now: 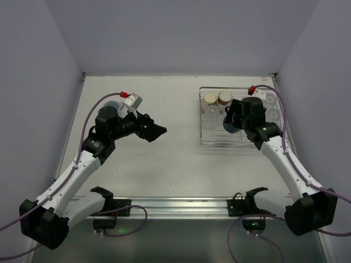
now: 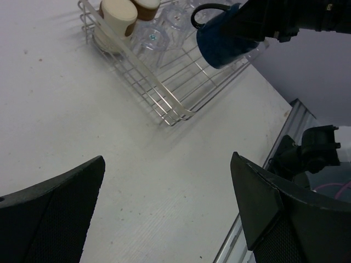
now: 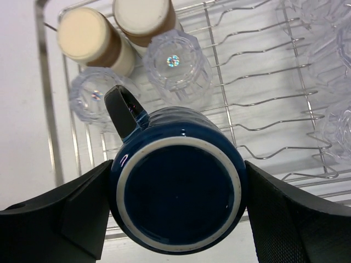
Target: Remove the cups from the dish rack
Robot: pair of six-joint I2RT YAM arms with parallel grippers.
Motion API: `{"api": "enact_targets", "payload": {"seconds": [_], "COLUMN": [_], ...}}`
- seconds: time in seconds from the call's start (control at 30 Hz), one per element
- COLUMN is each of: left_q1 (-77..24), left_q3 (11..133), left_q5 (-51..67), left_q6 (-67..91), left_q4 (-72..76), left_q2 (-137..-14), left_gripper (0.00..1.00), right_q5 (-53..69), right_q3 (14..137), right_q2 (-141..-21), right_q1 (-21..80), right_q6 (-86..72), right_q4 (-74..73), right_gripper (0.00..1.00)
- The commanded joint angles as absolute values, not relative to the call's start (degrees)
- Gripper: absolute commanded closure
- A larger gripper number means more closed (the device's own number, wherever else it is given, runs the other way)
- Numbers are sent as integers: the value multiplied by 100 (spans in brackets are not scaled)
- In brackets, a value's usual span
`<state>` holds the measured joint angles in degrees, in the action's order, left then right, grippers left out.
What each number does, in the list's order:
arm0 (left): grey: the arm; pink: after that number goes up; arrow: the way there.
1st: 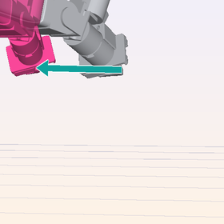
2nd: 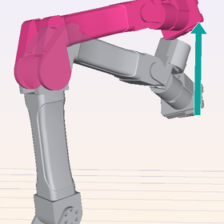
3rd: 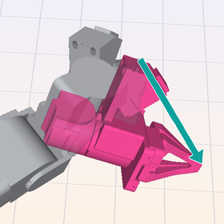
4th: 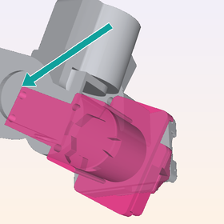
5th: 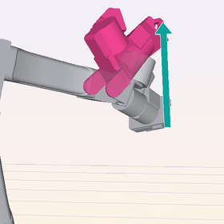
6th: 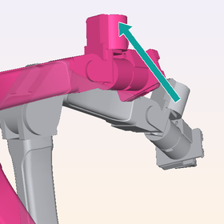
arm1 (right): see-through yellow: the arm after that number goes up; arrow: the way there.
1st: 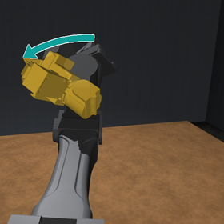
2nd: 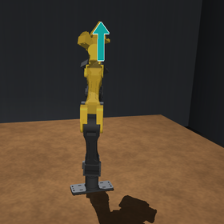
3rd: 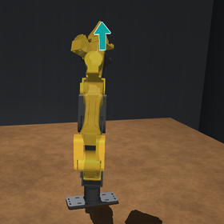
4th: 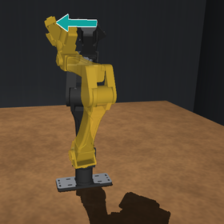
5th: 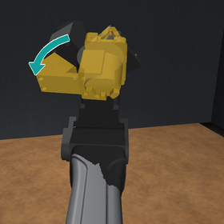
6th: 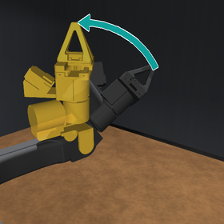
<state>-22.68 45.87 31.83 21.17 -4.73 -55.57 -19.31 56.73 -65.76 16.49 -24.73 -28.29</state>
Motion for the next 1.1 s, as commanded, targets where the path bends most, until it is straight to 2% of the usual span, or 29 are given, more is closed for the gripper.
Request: {"api": "enact_targets", "payload": {"seconds": [0.0,0.1,0.3,0.43,0.57,0.8,0.9,1.07], "left_q1": [-2294,-2477,-3399,-3691,-3753,-3972,-4052,-4131], "left_q3": [4527,4316,4210,4271,4271,4412,4403,4377], "left_q5": [4042,4263,3955,3718,3560,3604,3612,3674], "left_q6": [2855,3479,4078,4245,4517,4728,4851,5018], "left_q4": [586,1332,2493,3040,3638,4341,4596,5027], "left_q2": [-5703,-5818,-6353,-6740,-7048,-7497,-7629,-7699], "left_gripper": [0,0,12,15,18,22,30,58], "right_q5": [-1522,-741,991,2220,2741,2953,3120,3155], "right_q3": [5713,5538,4879,4449,4254,3991,3868,3727], "right_q2": [-6074,-5582,-4739,-4597,-4675,-4869,-5071,-5404], "right_q1": [1644,1644,1652,1670,1722,1942,2056,2241], "right_q6": [-2689,-2996,-4156,-4877,-5413,-5756,-6029,-6380], "right_q4": [-2338,-1980,-636,306,843,1476,1897,2372], "right_gripper": [74,75,75,75,75,75,75,75]}}
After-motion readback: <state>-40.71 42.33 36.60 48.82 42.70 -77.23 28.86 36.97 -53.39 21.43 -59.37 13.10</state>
